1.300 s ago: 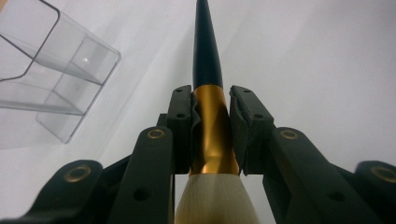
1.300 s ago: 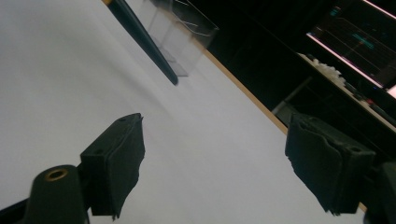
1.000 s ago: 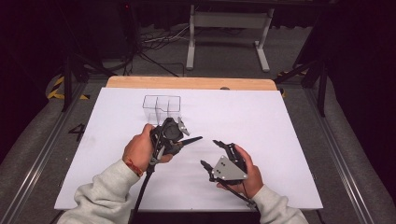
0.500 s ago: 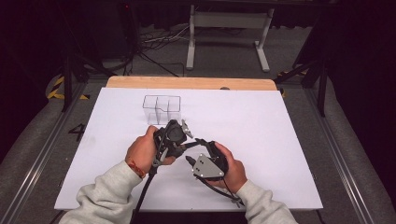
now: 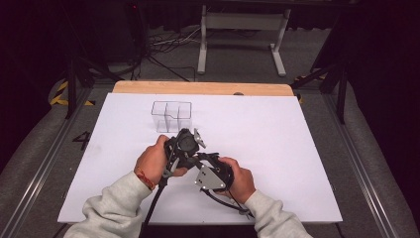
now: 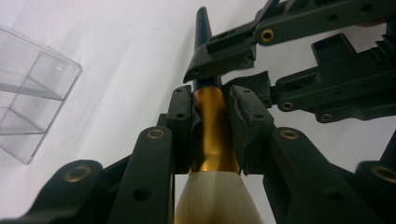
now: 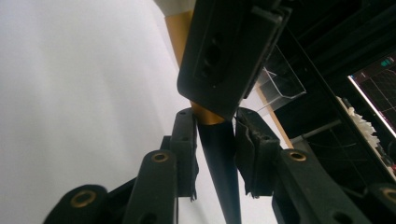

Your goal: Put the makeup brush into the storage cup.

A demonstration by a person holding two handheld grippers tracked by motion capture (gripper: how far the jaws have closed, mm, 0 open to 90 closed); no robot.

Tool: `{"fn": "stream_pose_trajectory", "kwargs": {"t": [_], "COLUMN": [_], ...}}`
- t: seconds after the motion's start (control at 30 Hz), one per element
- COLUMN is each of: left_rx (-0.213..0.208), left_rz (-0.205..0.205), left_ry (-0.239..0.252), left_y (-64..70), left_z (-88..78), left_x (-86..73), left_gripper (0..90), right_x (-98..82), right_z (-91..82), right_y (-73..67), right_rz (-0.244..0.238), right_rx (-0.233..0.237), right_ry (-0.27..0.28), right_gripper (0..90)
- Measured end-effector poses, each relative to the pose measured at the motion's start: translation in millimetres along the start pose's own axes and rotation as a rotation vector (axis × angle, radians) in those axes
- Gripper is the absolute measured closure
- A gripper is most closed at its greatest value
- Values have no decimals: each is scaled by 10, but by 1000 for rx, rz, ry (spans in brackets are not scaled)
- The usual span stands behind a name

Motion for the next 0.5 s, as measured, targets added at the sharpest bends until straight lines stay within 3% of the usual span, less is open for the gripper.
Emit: {"fn": "stream_pose_trajectory", "kwargs": {"t": [0.1, 0.23, 0.37, 0.5], "left_rx": [-16, -18, -6, 35], "left_rz": [-4, -13, -15, -7], "left_ry": [18, 92, 172, 274], "left_y": [-7, -24, -37, -22], "left_z": [-6, -34, -100, -218], "left_x": [-7, -28, -73, -145], "left_gripper": [714, 708, 597, 472], "right_x": [2, 3, -41, -92], "right_z": [9, 5, 27, 19], "right_y": [-13, -25, -6, 40], "right_rz": [-1, 24, 71, 104], "right_rx": [5, 10, 38, 46], "right_ry": [4, 8, -2, -7], "right_gripper": [734, 748, 749, 749]}}
Point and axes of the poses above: each handheld gripper's, and its own axes: z roughly forward along the jaws, x roughly out of its top, y roughly to its right, the point moved 6 cm from there along z, roughly forward along the jaws, and after that the axes turned 15 degrees about -y, right-handed, at the moved point
